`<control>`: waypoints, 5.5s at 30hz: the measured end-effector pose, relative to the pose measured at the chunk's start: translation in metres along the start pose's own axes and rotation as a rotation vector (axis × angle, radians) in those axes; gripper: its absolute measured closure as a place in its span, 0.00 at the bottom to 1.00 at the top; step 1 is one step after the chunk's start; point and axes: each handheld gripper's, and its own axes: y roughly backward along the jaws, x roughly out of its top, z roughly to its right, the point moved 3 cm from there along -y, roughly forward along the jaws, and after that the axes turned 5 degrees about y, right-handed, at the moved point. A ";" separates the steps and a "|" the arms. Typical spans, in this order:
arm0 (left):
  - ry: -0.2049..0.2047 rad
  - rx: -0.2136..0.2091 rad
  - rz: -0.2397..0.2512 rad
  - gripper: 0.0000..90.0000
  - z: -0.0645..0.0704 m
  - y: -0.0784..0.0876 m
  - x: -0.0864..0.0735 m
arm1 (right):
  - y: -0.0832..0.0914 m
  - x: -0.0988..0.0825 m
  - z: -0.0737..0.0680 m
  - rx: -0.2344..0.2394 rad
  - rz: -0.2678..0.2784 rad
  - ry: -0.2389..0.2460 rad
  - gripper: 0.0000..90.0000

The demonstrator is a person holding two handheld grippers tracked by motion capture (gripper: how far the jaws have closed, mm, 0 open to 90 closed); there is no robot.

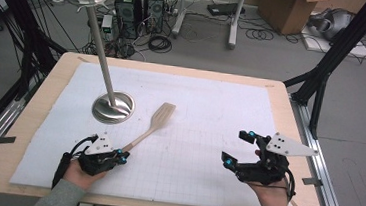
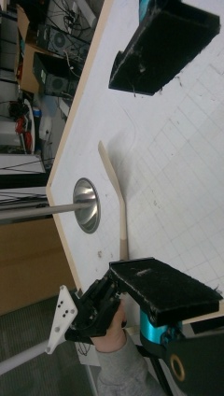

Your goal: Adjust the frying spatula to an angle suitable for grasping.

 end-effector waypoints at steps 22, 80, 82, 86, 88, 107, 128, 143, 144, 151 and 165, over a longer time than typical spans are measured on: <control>0.111 0.052 0.036 1.00 -0.026 -0.034 0.044 | 0.002 -0.001 -0.001 0.009 0.002 -0.012 0.11; 0.134 0.054 -0.092 1.00 -0.045 -0.089 0.056 | 0.004 -0.001 -0.002 0.026 0.016 -0.012 0.11; 0.131 0.052 -0.092 1.00 -0.045 -0.089 0.056 | 0.004 -0.001 -0.002 0.028 0.012 -0.015 0.11; 0.126 0.045 -0.091 1.00 -0.043 -0.090 0.057 | 0.003 -0.001 -0.002 0.028 0.014 -0.012 0.11; 0.124 0.040 -0.089 1.00 -0.042 -0.090 0.057 | 0.003 -0.001 -0.002 0.031 0.013 -0.013 0.11; 0.073 -0.033 -0.103 1.00 -0.028 -0.097 0.060 | 0.001 0.000 -0.003 0.034 0.014 -0.006 0.11; -0.005 -0.162 -0.122 1.00 -0.003 -0.103 0.062 | 0.003 -0.001 -0.003 0.032 0.013 -0.011 0.11; -0.001 -0.117 -0.057 1.00 -0.002 -0.084 0.070 | 0.004 -0.003 -0.003 0.028 0.009 -0.019 0.11; -0.005 -0.114 -0.050 1.00 -0.001 -0.080 0.070 | 0.004 -0.003 -0.003 0.029 0.009 -0.011 0.11; 0.011 -0.118 0.026 1.00 0.003 -0.049 0.055 | 0.000 -0.004 -0.005 0.030 -0.008 -0.007 0.11; 0.056 -0.095 0.097 1.00 0.008 0.001 0.019 | -0.005 -0.003 -0.005 0.026 -0.020 0.001 0.11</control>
